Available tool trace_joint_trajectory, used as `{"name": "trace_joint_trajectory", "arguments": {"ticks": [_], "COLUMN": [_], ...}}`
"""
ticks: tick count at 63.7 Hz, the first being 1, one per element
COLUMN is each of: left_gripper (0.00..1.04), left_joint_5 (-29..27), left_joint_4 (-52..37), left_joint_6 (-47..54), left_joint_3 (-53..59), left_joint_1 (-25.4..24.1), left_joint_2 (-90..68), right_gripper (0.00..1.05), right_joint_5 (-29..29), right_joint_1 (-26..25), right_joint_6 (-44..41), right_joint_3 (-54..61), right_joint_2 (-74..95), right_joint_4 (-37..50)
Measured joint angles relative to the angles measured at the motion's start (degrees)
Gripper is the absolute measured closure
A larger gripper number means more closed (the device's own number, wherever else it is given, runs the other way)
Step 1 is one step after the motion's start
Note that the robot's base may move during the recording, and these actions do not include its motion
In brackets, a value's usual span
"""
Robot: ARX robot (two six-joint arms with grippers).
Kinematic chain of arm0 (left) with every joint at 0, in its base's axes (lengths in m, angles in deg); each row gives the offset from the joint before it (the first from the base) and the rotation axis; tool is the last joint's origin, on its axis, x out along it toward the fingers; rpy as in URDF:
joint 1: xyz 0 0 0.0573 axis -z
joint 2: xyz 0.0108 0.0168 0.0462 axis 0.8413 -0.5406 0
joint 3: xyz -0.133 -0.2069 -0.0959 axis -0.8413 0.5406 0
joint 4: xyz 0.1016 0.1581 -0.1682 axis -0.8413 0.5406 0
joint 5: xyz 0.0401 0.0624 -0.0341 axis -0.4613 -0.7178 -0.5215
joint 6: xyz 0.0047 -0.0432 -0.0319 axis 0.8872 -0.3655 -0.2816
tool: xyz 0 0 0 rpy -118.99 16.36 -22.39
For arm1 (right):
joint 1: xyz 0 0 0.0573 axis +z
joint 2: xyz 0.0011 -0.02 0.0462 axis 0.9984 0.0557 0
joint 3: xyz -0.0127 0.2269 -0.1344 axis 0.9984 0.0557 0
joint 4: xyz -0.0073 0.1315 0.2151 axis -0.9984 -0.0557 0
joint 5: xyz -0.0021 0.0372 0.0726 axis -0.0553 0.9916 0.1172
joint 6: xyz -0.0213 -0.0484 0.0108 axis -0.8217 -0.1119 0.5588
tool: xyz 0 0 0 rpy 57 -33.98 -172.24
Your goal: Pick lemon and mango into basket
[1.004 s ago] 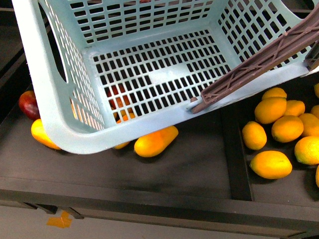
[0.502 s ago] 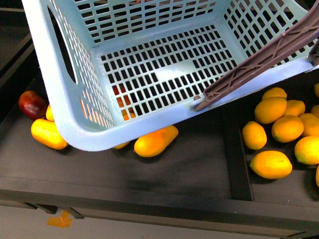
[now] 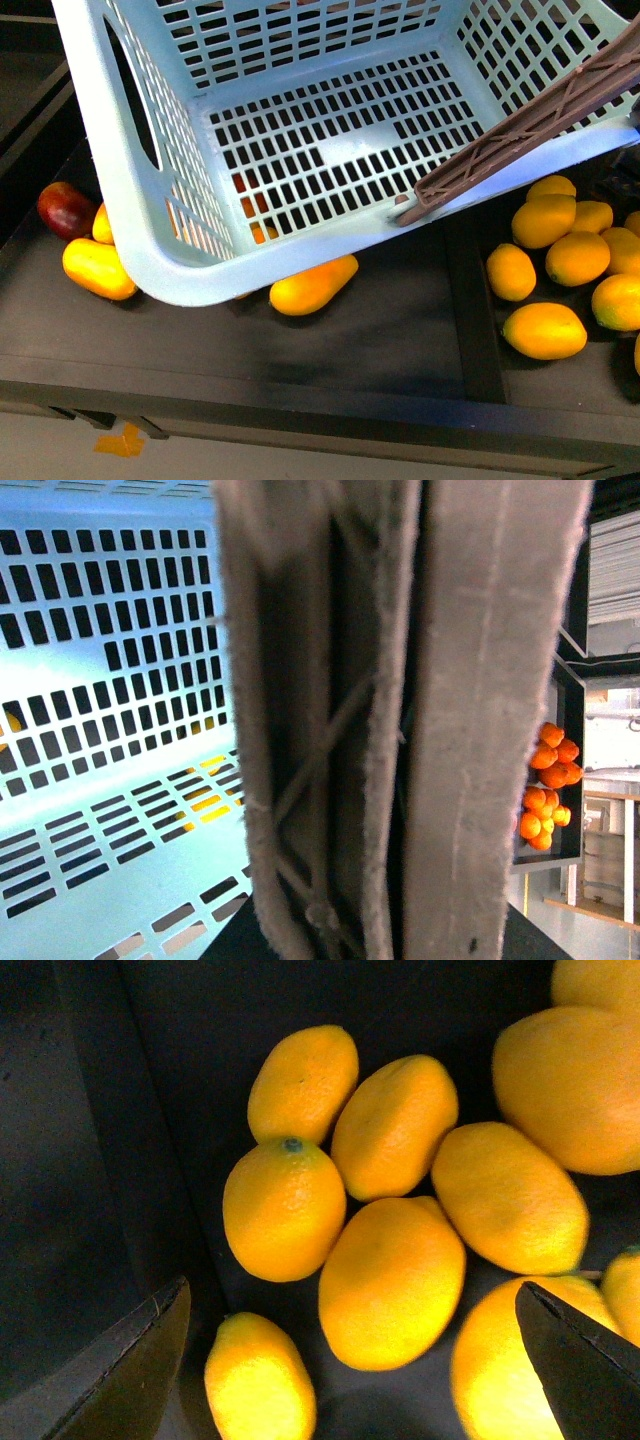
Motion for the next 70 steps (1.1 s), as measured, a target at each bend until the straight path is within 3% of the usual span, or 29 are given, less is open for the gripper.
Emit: {"name": "trace_joint_trajectory", "arguments": {"ticks": [11, 28, 44, 70], "left_gripper": [0.88, 0.88, 0.88, 0.88], "left_joint_5": [-0.07, 0.11, 0.0, 0.0], "left_joint_4": [0.0, 0.0, 0.0, 0.0], "left_joint_6": [0.0, -0.02, 0.0, -0.02], "left_joint_3": [0.0, 0.0, -0.02, -0.02], "left_joint_1": [0.02, 0.0, 0.02, 0.02], "left_joint_2": [0.0, 0.0, -0.04, -0.04], "right_gripper": [0.09, 0.09, 0.09, 0.09], "right_joint_5": [-1.4, -3.08, -2.95, -5.6], "right_joint_1": [3.06, 3.58, 3.82, 4.11], "right_joint_6": [6.8, 11.26, 13.03, 14.29], "right_joint_3": [-5.86, -6.78, -6.58, -16.35], "right_joint_2": [6.34, 8.0, 8.96, 14.49], "right_joint_4": [-4.39, -6.86, -7.15, -11.8]}}
